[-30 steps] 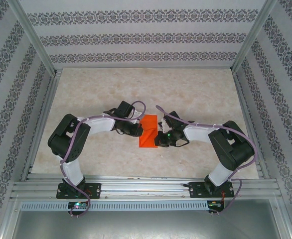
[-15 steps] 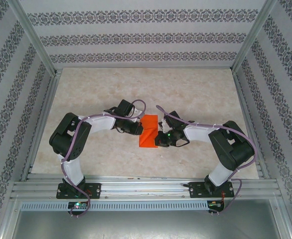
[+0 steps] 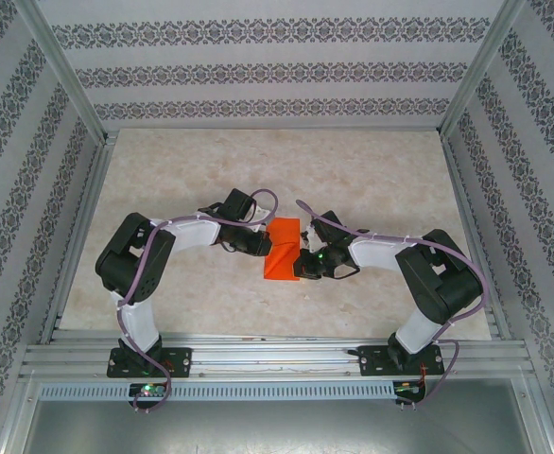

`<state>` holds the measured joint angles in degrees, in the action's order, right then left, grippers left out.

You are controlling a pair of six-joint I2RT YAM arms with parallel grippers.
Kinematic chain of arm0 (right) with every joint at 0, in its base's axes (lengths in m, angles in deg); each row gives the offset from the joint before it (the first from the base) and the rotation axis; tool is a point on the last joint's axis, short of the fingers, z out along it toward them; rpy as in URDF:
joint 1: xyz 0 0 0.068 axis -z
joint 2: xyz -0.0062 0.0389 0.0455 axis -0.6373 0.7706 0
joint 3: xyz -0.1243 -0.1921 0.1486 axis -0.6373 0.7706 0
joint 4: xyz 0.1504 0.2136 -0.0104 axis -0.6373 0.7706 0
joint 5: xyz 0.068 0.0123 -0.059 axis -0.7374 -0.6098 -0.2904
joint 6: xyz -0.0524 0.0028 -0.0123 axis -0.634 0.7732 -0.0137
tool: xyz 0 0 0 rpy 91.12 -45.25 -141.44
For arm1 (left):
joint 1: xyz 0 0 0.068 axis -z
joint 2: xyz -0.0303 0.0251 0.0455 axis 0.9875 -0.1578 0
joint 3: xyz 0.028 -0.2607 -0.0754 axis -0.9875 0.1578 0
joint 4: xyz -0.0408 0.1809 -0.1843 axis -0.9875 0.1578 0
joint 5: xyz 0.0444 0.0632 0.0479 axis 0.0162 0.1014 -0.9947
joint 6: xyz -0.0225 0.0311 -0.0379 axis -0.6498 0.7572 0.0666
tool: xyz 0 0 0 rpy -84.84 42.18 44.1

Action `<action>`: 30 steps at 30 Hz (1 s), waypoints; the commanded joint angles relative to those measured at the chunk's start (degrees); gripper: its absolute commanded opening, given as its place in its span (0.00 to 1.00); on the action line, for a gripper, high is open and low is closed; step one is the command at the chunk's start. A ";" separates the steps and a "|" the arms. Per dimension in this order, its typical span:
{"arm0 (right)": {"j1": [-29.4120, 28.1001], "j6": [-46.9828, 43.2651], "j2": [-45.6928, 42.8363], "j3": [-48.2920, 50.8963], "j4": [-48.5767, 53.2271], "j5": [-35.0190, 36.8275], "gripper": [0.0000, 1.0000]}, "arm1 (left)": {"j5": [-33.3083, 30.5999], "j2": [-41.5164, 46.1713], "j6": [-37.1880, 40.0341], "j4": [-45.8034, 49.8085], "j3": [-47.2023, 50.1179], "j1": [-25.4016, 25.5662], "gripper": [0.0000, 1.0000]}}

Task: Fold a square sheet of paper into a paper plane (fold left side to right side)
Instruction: Fold the triangle a second time at the center of the table.

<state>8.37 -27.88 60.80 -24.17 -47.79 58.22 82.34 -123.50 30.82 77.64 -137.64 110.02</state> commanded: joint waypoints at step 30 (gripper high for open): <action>0.24 8.44 -4.78 0.82 -15.01 -4.69 0.00 | -0.89 -3.96 1.13 -2.21 0.45 -0.89 0.00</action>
<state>9.81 -22.40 55.55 -23.88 -56.27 54.17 82.60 -125.54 30.85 75.91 -137.82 110.00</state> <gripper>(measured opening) 0.045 0.045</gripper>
